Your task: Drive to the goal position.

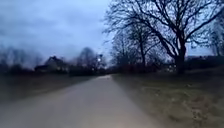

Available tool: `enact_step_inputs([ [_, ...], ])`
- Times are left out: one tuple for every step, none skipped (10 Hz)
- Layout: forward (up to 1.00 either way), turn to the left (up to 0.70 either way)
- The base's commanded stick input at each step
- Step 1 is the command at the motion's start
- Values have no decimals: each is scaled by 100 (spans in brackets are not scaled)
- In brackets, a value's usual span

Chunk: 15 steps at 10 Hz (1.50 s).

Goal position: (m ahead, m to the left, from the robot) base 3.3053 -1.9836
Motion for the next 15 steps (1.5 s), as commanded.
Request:
enact_step_inputs([
  [100, 4],
  [100, 4],
  [100, 4],
  [100, 4],
  [100, 4],
  [100, 4],
  [100, 4],
  [100, 4],
  [100, 4],
  [100, 4],
  [100, 4],
  [100, 4],
  [100, 4],
  [100, 4],
  [100, 4],
])
